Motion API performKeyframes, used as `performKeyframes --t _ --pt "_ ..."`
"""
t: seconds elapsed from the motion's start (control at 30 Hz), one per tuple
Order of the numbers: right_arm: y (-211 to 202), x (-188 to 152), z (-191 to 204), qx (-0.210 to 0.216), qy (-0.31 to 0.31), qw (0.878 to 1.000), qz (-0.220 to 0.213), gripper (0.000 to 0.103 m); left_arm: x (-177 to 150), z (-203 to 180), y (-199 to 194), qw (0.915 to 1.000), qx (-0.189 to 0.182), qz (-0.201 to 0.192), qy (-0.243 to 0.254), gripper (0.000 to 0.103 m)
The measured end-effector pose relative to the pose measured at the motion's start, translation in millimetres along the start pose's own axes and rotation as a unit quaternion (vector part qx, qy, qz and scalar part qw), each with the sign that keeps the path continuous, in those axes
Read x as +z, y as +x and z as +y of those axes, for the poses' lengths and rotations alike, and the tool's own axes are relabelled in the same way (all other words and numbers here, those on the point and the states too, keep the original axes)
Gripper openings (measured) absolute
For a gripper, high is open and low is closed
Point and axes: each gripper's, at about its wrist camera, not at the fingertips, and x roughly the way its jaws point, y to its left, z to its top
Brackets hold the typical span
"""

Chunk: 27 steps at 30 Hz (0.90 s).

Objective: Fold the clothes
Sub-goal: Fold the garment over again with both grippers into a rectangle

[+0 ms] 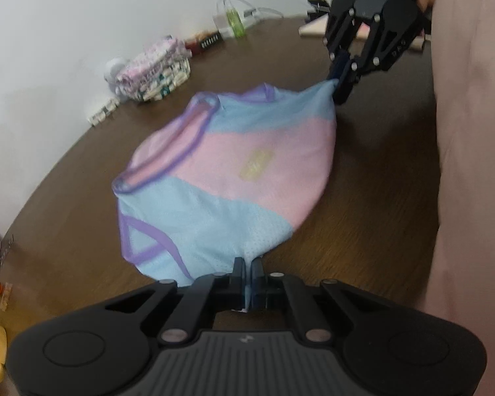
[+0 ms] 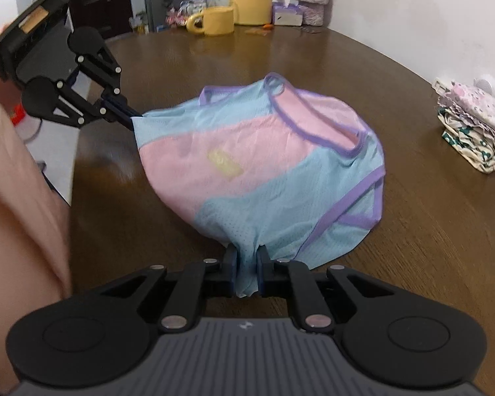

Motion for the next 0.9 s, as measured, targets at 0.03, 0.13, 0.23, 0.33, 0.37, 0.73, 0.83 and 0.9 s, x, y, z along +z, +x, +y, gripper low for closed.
performKeyframes --t 0.03,0.13,0.23,0.33,0.37,0.73,0.83,0.9 --pt "-6 8 -8 0.002 0.009 1.000 -0.005 0.010 4 5 -1 1.0000 0.003 -0.001 -0.002 0.002" --pt "-15 38 -47 0.013 0.048 0.999 -0.021 0.010 17 20 -5 0.9999 0.011 -0.005 -0.010 0.002" --pt "-13 63 -90 0.022 0.097 0.995 -0.030 0.009 32 38 -1 0.9995 0.025 -0.004 -0.021 0.002" --pt "14 79 -136 0.014 0.144 0.989 -0.018 0.009 55 70 43 0.9973 0.049 0.022 -0.049 0.002" --pt "27 82 -150 0.008 0.158 0.987 -0.011 0.008 61 77 60 0.9966 0.054 0.030 -0.056 0.002" --pt "87 71 -212 0.002 0.227 0.974 -0.012 0.006 71 113 152 0.9886 0.045 0.077 -0.121 0.003" --pt "96 65 -214 0.000 0.232 0.973 -0.011 0.006 64 115 156 0.9859 0.047 0.082 -0.138 0.011" --pt "94 63 -212 -0.003 0.235 0.972 -0.029 0.008 60 113 153 0.9852 0.050 0.080 -0.143 0.015"
